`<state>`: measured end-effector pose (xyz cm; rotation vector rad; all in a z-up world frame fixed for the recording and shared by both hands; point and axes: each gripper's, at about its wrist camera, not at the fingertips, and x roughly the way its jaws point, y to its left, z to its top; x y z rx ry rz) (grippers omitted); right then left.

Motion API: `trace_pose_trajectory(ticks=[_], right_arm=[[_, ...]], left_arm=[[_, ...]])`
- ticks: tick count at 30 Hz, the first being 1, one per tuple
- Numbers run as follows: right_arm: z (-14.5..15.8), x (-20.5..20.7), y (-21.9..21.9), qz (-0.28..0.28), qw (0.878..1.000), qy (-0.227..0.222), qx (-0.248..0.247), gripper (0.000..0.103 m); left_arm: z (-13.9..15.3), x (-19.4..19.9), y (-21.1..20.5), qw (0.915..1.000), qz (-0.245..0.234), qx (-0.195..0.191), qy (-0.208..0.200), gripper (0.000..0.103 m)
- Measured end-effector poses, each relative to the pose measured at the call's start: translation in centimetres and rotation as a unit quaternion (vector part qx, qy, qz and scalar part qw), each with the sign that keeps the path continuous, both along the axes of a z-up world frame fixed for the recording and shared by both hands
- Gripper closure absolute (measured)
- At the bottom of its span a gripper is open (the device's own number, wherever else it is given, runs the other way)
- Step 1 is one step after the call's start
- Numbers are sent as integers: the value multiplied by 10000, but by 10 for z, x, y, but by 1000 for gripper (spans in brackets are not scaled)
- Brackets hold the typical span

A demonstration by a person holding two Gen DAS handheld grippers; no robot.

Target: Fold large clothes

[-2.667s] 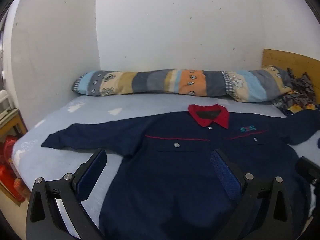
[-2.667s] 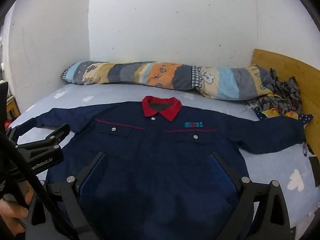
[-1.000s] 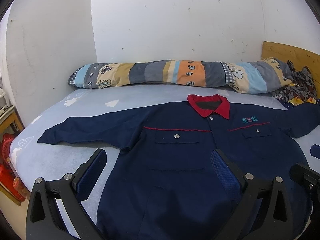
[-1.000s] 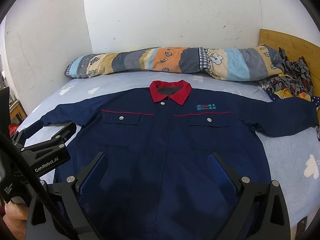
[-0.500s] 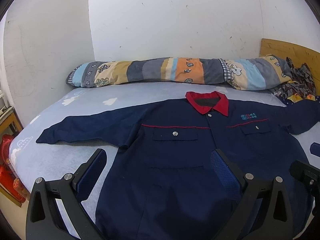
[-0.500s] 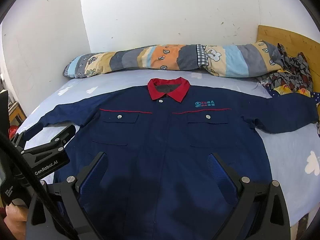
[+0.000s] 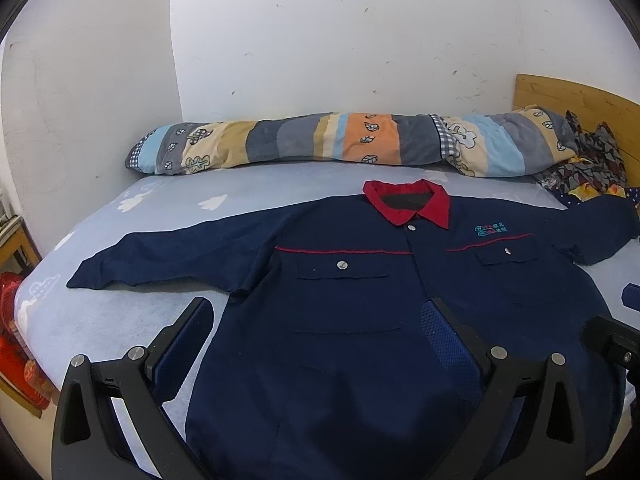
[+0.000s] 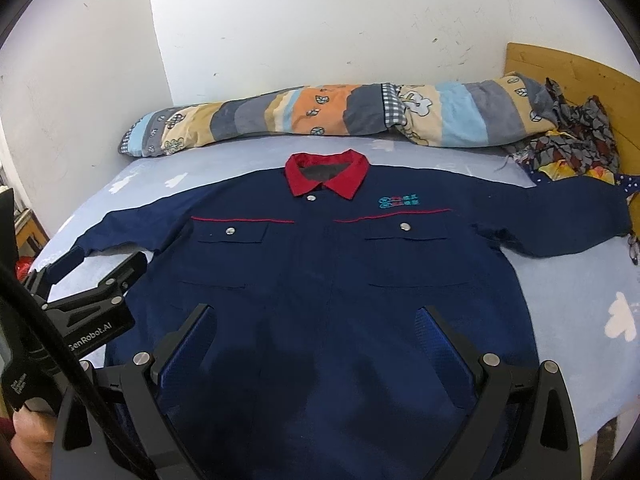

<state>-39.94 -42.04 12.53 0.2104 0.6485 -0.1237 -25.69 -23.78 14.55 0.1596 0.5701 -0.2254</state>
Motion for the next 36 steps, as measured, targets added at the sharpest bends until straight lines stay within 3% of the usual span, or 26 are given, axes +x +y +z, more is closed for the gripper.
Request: trace_pose_trajectory(ticks=[7,11,17,22,26,31,36], right_arm=[[1,-9,-15,-221,9997,28,44,2],[4,-18,-49,-470,9968,-62,640,2],[5,-37,-118,-1171,9812,-152,1527,2],[19,-80,-207,-1722,9504,-879,2435,2],[10,-108,-297,-2160,9199,-1239,3031,2],[-10,-123,-415,-2868,8877,-1355,3337,27],[-24,-102,-508,-3265,8712,-1352,3408,36]], left_arm=[[1,-2,1,10000,-72,37,-7,0],[0,-2,0,10000,-88,42,7,0],[-4,-3,-9,9995,-232,177,99,0],[-8,-8,-18,9984,-402,389,25,0],[-14,-6,-26,9976,-499,475,117,0],[-22,-2,-41,9959,-654,572,257,0],[-29,-4,-66,9926,-932,728,260,0]])
